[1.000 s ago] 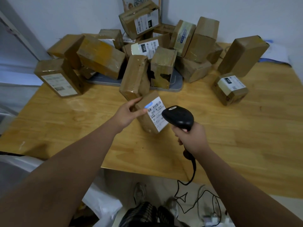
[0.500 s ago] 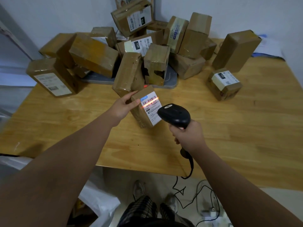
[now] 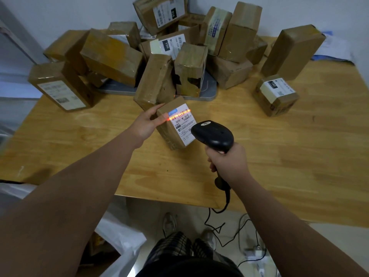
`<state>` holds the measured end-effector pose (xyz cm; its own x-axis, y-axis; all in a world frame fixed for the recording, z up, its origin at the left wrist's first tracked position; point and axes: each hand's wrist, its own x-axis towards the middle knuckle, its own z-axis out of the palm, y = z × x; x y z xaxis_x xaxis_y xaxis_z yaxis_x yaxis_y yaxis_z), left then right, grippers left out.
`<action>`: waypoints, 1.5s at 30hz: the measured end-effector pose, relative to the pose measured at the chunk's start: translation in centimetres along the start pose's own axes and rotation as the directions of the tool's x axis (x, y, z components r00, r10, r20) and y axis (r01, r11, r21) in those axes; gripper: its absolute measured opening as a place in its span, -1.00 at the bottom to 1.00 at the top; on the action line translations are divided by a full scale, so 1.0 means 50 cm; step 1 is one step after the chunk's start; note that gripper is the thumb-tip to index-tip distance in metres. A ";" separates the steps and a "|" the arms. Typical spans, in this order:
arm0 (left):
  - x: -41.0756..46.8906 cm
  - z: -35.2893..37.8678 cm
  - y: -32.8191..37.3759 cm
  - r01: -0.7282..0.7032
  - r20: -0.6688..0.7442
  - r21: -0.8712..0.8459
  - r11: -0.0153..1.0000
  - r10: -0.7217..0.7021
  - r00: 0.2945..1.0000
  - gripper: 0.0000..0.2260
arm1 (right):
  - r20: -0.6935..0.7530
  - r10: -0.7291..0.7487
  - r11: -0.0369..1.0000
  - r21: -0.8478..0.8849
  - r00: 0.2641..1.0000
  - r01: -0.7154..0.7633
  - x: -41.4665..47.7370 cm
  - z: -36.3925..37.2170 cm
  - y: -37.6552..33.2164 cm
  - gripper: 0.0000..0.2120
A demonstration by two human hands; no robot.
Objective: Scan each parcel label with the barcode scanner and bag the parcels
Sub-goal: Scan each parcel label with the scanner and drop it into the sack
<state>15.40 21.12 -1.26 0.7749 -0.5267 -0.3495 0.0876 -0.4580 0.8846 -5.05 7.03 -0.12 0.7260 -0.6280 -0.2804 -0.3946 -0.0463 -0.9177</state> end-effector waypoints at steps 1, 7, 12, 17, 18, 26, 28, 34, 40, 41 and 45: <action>-0.003 0.000 0.003 -0.002 -0.013 0.016 1.000 0.002 1.000 -0.50 | -0.005 0.001 1.000 -0.011 1.000 -0.001 0.000 0.000 0.001 -0.94; 0.007 -0.001 -0.009 -0.026 -0.029 0.055 0.998 0.027 0.999 -0.34 | 0.001 -0.006 0.999 -0.031 1.000 0.007 0.000 -0.002 -0.003 -0.99; 0.006 0.000 -0.003 -0.041 -0.030 0.095 0.995 0.044 0.999 -0.37 | -0.007 0.012 1.000 0.007 1.000 -0.012 -0.004 -0.003 -0.004 -0.86; 0.012 0.010 0.003 -0.078 -0.037 0.149 0.986 0.084 0.996 -0.55 | -0.026 0.010 1.000 0.017 1.000 -0.010 -0.008 -0.002 0.003 -0.88; 0.012 0.012 0.004 -0.086 -0.036 0.159 0.984 0.093 0.995 -0.55 | -0.030 0.008 1.000 0.024 1.000 -0.007 -0.009 -0.002 0.005 -0.88; 0.007 0.020 0.017 -0.125 -0.023 0.180 0.976 0.132 0.991 -0.57 | -0.029 0.007 0.999 0.039 1.000 -0.006 -0.013 -0.005 0.016 -0.87; 0.006 0.023 0.021 -0.130 -0.022 0.185 0.974 0.137 0.990 -0.57 | -0.036 0.007 0.999 0.035 0.999 -0.006 -0.013 -0.007 0.018 -0.88; 0.000 0.032 0.030 -0.129 -0.025 0.181 0.975 0.135 0.990 -0.57 | -0.039 0.056 0.997 0.064 0.998 -0.053 -0.006 -0.008 0.016 -0.93; -0.027 0.045 -0.003 -0.033 -0.103 0.084 0.996 0.041 0.994 -0.57 | 0.010 0.012 0.999 0.050 1.000 -0.012 0.008 0.008 0.026 -0.91; -0.035 0.049 -0.014 -0.021 -0.111 0.028 0.999 0.024 0.994 -0.52 | 0.033 0.008 0.999 0.044 0.999 -0.009 0.009 0.014 0.027 -0.93; -0.098 0.060 -0.041 0.043 -0.180 -0.093 0.995 -0.059 0.982 -0.45 | 0.083 -0.024 0.999 0.028 0.996 0.022 -0.006 0.051 0.028 -0.93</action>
<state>9.53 22.51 -2.28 0.8684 -0.3608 -0.3401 0.1791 -0.4114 0.8937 -4.40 9.14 -2.06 0.7795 -0.5602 -0.2805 -0.3627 -0.0385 -0.9311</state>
